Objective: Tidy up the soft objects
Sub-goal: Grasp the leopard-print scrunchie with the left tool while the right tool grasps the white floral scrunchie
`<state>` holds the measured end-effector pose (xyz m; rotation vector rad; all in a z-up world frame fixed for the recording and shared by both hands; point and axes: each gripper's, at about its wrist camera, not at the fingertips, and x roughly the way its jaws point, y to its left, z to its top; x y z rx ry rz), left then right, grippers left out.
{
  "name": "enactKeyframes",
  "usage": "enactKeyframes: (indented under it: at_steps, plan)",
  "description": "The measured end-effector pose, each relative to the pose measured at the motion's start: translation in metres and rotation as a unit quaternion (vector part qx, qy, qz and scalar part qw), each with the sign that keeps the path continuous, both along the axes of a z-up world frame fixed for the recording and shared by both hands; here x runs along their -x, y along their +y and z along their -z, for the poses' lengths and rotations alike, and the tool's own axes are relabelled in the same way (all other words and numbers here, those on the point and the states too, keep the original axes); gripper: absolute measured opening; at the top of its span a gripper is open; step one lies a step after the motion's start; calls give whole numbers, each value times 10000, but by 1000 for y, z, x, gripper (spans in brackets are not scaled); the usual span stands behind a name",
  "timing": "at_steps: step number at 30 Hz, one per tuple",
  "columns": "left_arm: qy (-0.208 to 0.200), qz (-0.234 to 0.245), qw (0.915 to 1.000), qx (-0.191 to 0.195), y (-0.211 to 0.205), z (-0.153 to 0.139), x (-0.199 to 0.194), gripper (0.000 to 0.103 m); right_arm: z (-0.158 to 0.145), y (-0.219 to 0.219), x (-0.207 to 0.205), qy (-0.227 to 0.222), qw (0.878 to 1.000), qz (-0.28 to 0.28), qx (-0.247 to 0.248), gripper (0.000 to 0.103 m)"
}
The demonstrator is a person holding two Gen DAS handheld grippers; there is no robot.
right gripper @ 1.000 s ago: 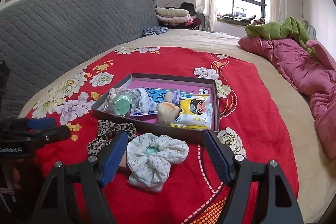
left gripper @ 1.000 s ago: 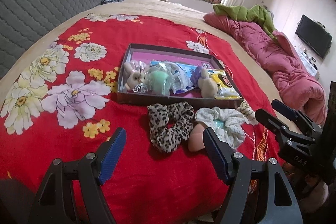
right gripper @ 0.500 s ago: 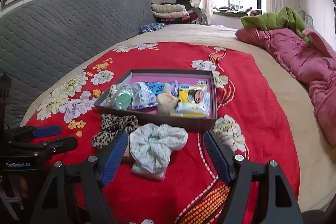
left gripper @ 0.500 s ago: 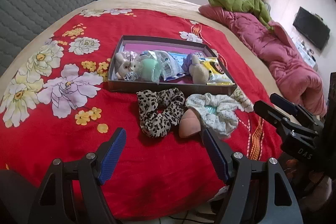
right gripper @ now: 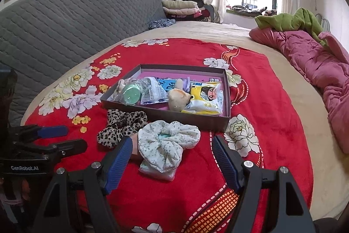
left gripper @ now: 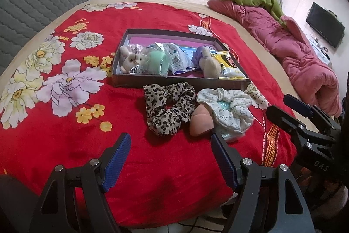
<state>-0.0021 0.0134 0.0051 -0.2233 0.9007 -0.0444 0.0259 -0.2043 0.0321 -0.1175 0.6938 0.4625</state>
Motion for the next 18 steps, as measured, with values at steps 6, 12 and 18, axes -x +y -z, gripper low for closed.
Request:
enactKeyframes:
  at_steps: [6,12,18]
  plan:
    - [75,72,9999,-41,-4,7,-3,77,9,3,-4,90,9999,-86,48,75]
    - [153,70,9999,-19,2,22,-16,77,25,14,-11,247,9993,-262,124,75]
    - [187,-8,9998,-7,9,35,-37,77,40,28,-22,368,9981,-399,282,75]
